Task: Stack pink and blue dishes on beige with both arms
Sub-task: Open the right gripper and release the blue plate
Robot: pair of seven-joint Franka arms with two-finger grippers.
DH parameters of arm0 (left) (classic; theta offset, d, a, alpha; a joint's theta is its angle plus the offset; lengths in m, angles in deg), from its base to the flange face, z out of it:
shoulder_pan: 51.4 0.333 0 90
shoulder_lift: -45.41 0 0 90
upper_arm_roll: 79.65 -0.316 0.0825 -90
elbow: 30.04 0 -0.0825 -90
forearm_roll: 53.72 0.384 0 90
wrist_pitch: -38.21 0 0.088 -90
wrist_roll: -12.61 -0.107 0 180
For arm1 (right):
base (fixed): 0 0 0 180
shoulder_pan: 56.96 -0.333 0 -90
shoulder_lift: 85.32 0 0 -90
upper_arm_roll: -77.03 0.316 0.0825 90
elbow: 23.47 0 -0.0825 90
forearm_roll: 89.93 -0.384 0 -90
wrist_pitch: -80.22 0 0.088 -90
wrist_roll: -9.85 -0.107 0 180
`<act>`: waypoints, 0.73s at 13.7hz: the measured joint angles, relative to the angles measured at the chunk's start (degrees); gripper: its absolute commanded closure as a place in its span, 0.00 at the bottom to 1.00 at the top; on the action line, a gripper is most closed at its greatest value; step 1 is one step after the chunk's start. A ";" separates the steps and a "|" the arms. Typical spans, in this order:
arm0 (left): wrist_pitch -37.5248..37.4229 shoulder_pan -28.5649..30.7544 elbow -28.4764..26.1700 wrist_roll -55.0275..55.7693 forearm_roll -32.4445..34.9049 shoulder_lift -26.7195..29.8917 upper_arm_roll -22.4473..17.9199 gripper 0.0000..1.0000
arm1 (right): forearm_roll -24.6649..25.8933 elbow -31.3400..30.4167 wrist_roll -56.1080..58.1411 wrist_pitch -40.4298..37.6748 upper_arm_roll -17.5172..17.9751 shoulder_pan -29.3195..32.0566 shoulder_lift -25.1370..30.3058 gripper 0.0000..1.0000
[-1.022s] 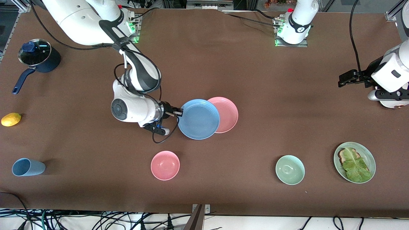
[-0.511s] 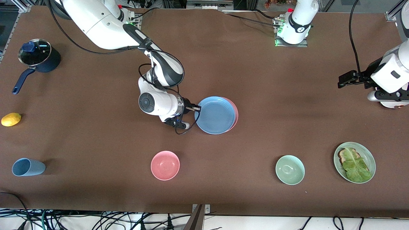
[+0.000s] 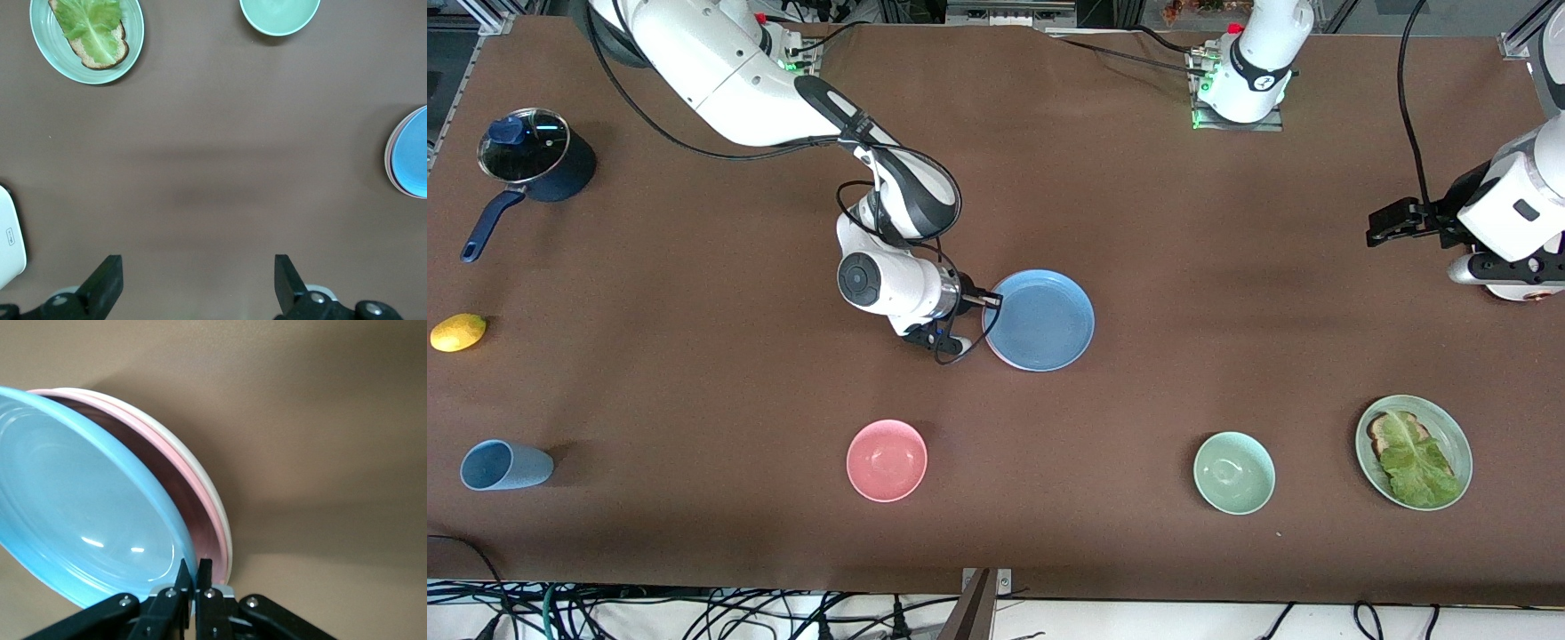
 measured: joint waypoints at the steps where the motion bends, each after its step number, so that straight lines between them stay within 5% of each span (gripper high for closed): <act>1: 0.01 0.01 0.00 0.00 0.00 -0.04 -0.01 0.00 | 0.00 0.04 0.00 0.00 0.00 0.00 0.00 0.93; 2: 0.01 0.01 0.00 0.00 0.00 -0.06 -0.01 0.00 | 0.00 0.06 0.00 0.00 0.00 0.00 0.00 0.56; 3: 0.01 0.03 0.00 0.00 0.00 -0.07 -0.01 0.00 | 0.00 0.07 0.00 0.00 -0.01 0.00 0.00 0.03; 10: 0.02 0.10 0.00 0.00 0.00 -0.09 -0.02 0.00 | 0.18 0.84 0.08 -0.39 -0.57 0.03 0.89 0.00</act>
